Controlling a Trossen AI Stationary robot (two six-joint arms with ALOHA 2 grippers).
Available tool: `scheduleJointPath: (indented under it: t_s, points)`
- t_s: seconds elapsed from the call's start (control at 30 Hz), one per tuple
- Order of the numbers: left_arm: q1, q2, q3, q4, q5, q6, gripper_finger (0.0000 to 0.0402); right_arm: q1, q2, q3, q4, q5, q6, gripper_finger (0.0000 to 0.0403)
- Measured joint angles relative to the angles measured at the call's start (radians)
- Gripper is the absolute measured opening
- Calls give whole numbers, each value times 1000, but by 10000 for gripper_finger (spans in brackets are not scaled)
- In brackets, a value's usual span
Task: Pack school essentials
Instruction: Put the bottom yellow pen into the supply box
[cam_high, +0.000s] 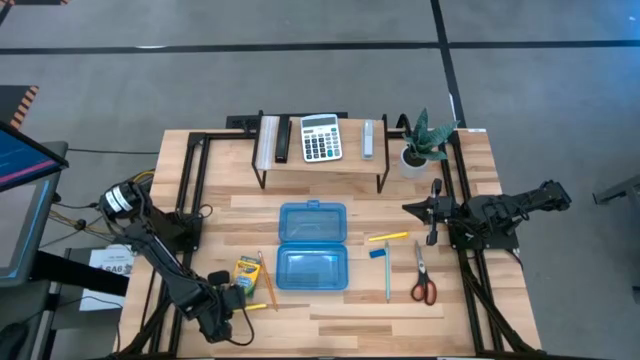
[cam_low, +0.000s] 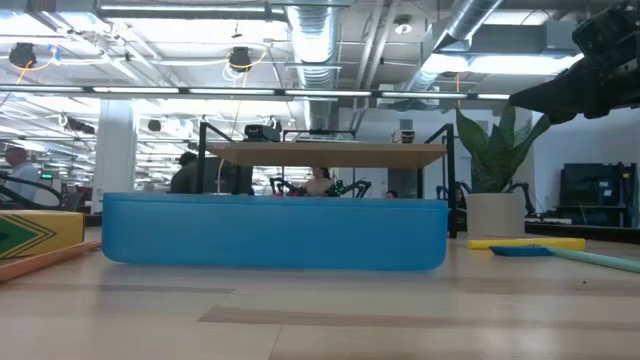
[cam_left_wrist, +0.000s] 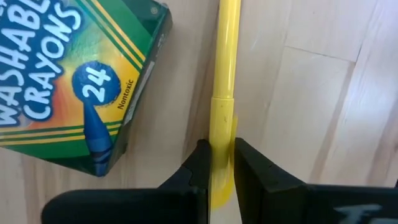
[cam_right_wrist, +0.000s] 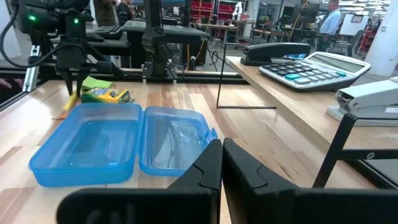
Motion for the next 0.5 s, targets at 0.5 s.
scheduleJointPath:
  t_s: [0.5]
  points:
    - [121,-196,2,-1,-116,179,1,0,0,0,0,0,0,33]
